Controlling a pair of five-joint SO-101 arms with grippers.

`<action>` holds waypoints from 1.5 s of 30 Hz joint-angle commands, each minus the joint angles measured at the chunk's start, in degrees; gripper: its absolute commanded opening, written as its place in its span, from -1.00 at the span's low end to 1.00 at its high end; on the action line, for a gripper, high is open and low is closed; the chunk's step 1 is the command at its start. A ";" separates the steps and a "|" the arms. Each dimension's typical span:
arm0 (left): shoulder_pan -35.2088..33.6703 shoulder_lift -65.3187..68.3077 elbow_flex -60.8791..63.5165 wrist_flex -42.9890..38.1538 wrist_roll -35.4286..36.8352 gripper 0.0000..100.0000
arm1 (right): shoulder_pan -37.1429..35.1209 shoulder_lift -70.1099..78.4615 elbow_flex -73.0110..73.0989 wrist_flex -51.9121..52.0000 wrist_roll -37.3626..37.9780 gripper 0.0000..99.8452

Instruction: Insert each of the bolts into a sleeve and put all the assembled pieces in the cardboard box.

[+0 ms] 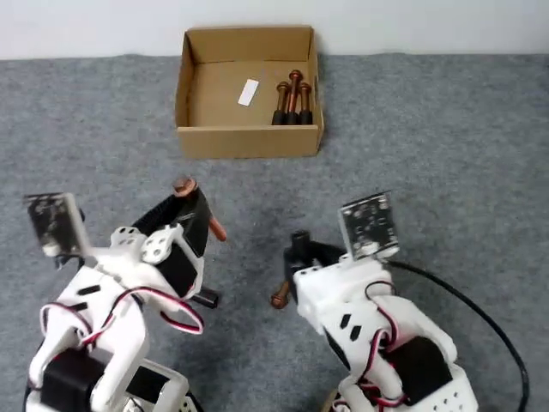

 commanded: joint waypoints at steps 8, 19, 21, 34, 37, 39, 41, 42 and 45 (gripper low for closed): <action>6.68 -0.97 -4.18 -5.10 2.37 -0.99 | -4.09 -0.66 0.35 -6.81 15.12 -0.98; 9.23 -0.70 -4.70 -5.19 4.75 -0.99 | -7.34 -0.66 1.41 -12.44 19.52 -0.98; 9.05 -0.26 -4.09 -5.27 4.75 -0.99 | -7.34 -0.66 1.41 -13.32 19.60 -0.98; 8.70 -0.35 1.89 -10.99 4.57 -0.99 | -7.34 -0.66 0.88 -16.66 24.44 -0.98; 8.62 -0.35 3.12 -11.08 4.57 -0.99 | -7.34 -0.66 0.88 -16.75 26.29 -0.98; 8.62 -0.44 3.91 -11.78 4.48 -0.99 | -7.34 -0.66 0.88 -16.75 27.16 -0.98; 8.44 -0.44 4.44 -12.92 4.48 -0.99 | -7.34 -0.66 0.79 -16.75 27.08 -0.98; 7.82 -0.44 4.79 -13.54 4.40 -0.99 | -7.34 -0.66 0.79 -16.75 27.08 -0.98; 6.07 -0.09 5.41 -14.07 4.40 -0.99 | -7.34 -0.66 0.79 -17.36 26.99 -0.98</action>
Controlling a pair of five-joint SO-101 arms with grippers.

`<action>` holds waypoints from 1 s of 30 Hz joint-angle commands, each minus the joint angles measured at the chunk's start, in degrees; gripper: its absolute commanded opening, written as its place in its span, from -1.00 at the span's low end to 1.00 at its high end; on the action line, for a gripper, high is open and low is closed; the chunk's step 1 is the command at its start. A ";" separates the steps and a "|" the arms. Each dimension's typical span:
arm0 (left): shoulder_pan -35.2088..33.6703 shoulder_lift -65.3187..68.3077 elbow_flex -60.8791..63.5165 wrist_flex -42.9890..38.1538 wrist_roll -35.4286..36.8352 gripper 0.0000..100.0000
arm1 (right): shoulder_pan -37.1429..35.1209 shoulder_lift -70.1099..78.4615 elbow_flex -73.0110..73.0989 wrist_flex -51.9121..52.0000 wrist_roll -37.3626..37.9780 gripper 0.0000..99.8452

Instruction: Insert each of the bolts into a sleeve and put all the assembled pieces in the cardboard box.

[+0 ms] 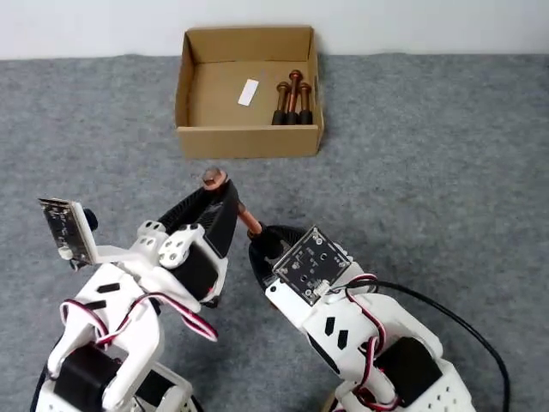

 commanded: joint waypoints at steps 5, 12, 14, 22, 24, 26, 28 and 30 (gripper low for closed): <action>-1.23 0.18 1.19 -1.67 0.26 -0.99 | -0.31 -0.66 -1.23 -6.55 0.70 -0.98; 6.51 0.35 1.19 0.35 0.35 -0.99 | -0.22 -0.48 -1.14 -6.46 0.70 -0.98; 8.53 0.35 1.19 2.73 0.35 -0.99 | -0.13 -0.31 -1.14 -6.55 0.70 -0.98; 9.41 0.44 1.19 10.99 -5.10 -0.90 | -0.13 -0.22 -0.79 -6.55 0.62 -0.98; 9.32 0.44 1.19 12.66 -5.71 -0.70 | -0.13 -0.22 -0.79 -6.55 0.62 -0.98; 9.32 0.44 1.19 14.15 -6.24 -0.50 | -0.13 -0.22 -0.79 -6.55 0.70 -0.98; 9.23 0.53 1.10 15.56 -6.24 -0.42 | -0.13 -0.22 -0.79 -6.55 0.70 -0.98; 9.14 0.53 0.84 16.35 -6.24 -0.43 | -0.13 -0.22 -0.79 -6.55 0.70 -0.98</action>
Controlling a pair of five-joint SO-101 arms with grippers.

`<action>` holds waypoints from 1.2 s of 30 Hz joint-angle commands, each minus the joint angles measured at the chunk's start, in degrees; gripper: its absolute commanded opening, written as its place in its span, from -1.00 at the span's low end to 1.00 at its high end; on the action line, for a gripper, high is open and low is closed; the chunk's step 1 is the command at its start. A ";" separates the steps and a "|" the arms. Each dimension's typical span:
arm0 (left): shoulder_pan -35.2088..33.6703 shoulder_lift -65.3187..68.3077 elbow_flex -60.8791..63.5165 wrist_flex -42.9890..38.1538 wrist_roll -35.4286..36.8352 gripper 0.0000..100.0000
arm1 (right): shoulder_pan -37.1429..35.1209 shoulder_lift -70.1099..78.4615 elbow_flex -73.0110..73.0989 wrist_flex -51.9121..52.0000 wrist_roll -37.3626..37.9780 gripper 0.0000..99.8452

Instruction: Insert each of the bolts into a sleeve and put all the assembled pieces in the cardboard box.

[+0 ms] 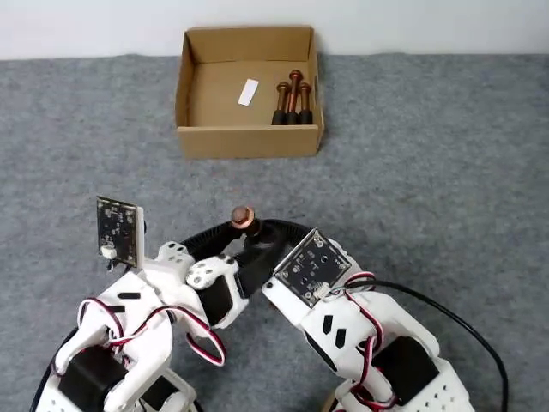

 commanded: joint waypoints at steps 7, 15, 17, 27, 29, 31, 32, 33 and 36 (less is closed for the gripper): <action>-3.08 0.97 -3.03 2.11 -1.85 -0.43 | -0.04 -0.31 -1.49 -1.63 0.44 -0.98; -9.32 0.88 -7.43 2.20 -5.71 -0.43 | 0.04 -0.31 -1.41 -1.27 0.26 -0.98; -9.41 0.70 -9.01 2.46 -5.71 -0.44 | 0.13 -0.31 -1.41 -1.19 0.18 -0.98; -26.64 0.44 -9.80 2.99 -10.73 -0.99 | 13.49 -0.22 -1.32 5.93 -13.19 -0.98; -32.26 0.44 -6.46 2.73 -14.95 -0.99 | 17.19 -0.13 -1.85 7.52 -17.05 -0.98; -37.45 0.44 -1.63 2.11 -17.67 -0.99 | 19.21 1.36 -3.43 9.01 -18.99 -0.98; -39.56 0.35 1.27 1.23 -18.55 -0.99 | 19.74 3.03 -4.84 9.54 -19.60 -0.98; -41.49 0.35 4.18 0.53 -19.34 -0.99 | 19.91 5.58 -6.51 10.07 -20.22 -0.98; -45.36 0.35 12.18 -1.85 -23.56 -0.99 | 20.00 15.60 -13.54 10.68 -21.71 -0.98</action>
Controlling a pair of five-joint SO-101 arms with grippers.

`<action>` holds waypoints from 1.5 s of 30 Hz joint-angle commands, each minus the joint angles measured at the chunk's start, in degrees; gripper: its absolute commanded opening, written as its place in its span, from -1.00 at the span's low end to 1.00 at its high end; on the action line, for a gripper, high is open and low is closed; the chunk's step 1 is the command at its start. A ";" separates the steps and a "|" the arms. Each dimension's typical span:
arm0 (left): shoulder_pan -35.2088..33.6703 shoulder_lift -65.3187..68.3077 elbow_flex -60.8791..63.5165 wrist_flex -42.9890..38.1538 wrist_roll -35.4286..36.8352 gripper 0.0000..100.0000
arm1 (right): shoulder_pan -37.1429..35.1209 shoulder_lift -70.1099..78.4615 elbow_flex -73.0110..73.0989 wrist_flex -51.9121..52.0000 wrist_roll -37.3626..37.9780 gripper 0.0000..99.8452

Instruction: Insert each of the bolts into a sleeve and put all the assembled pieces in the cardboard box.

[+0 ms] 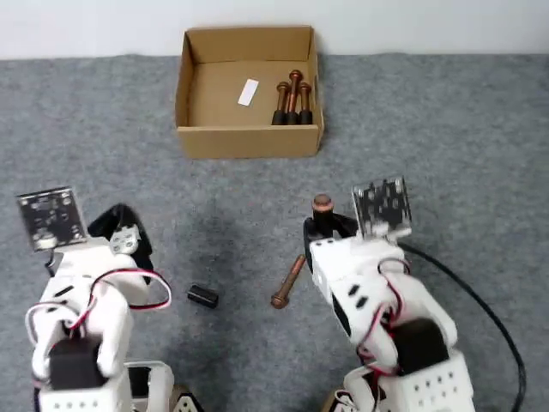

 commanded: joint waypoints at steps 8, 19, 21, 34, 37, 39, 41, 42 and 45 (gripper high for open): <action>-4.57 -0.09 26.33 -15.47 -13.45 -0.99 | 2.86 41.71 -37.89 0.13 -1.41 -0.98; -4.48 -0.09 37.05 -30.07 -18.90 -0.99 | 4.53 81.63 -79.91 -0.13 13.98 -0.98; -4.40 -0.09 37.23 -30.86 -18.90 -0.99 | 4.53 87.78 -86.86 -0.13 17.23 -0.98; -4.48 -0.09 40.31 -33.67 -11.87 -0.99 | 2.86 118.02 -117.63 -5.76 39.82 -0.97; -4.48 -0.09 40.31 -33.67 -11.69 -0.99 | 2.24 121.27 -121.32 -5.05 42.37 -0.91; -4.48 -0.09 40.31 -33.67 -11.69 -0.99 | 1.98 122.24 -122.90 -2.07 43.25 -0.79; -4.48 -0.09 40.31 -33.67 -11.69 -0.99 | 1.63 122.68 -124.22 1.54 42.99 -0.66; -4.48 -0.09 40.31 -33.67 -11.69 -0.99 | 1.54 122.68 -124.84 2.86 42.99 -0.61; -4.48 -0.09 40.31 -33.67 -11.69 -0.99 | 1.45 122.86 -126.77 5.85 42.73 -0.64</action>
